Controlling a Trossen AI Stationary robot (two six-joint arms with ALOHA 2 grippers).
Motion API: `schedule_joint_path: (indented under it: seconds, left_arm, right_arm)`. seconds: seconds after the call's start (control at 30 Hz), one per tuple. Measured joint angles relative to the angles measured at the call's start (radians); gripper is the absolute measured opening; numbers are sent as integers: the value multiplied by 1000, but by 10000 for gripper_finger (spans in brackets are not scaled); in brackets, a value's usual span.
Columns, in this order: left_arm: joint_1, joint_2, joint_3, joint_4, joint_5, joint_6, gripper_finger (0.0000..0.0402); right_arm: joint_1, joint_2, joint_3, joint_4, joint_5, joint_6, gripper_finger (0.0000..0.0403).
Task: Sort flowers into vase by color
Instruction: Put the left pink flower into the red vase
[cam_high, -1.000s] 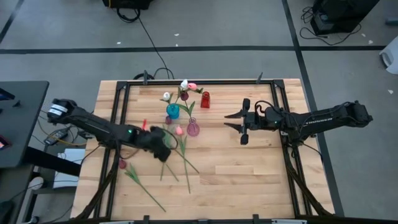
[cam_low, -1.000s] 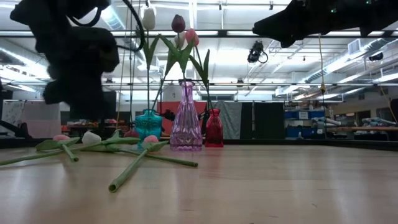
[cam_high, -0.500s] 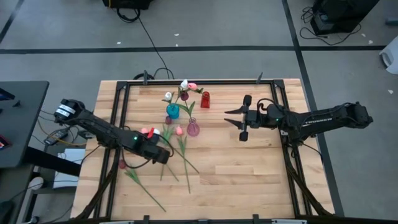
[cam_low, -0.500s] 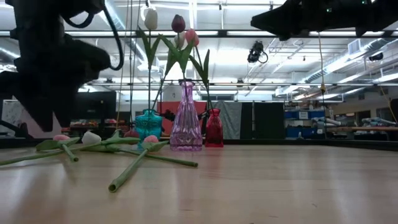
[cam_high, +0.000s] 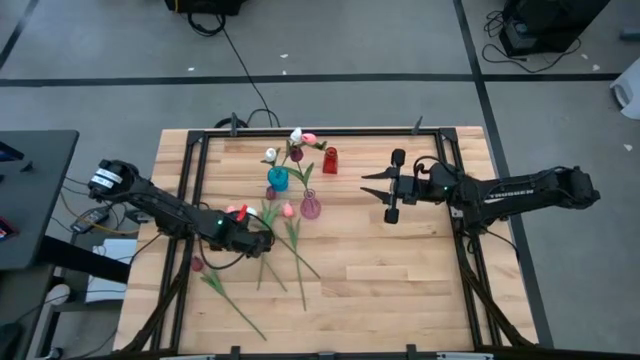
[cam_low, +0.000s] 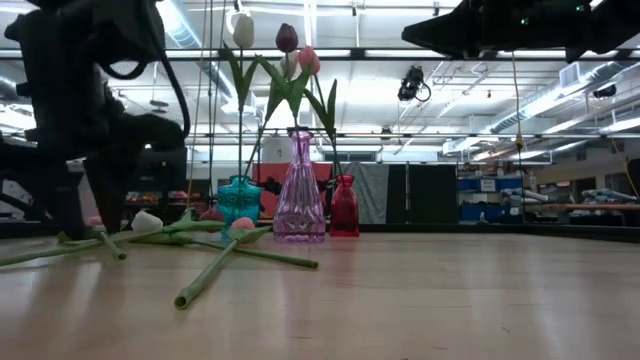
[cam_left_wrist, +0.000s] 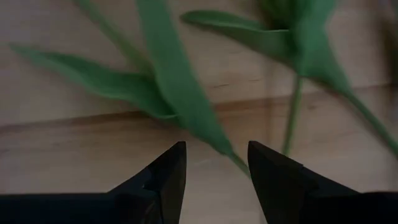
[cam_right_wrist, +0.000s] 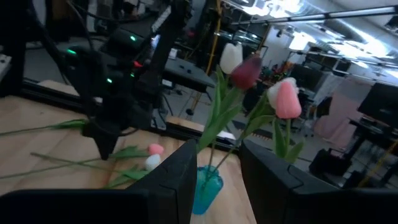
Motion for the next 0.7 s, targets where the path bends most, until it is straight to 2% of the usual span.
schedule_joint_path:
  seconds: [0.17,0.27,0.37,0.57,0.7]
  left_arm:
    - [27,-5,-50,49,55,-41,174]
    - [34,-4,-54,53,60,-33,159]
    - [35,-3,-54,51,71,-9,124]
    - [32,-2,-50,33,109,36,20]
    - [30,-2,-28,-18,171,125,18]
  right_arm:
    - [0,0,0,2,-27,0,133]
    - [0,0,0,2,-28,0,133]
    - [0,0,0,3,-28,2,133]
    - [2,0,0,2,-28,21,132]
    - [2,0,0,-9,-29,40,132]
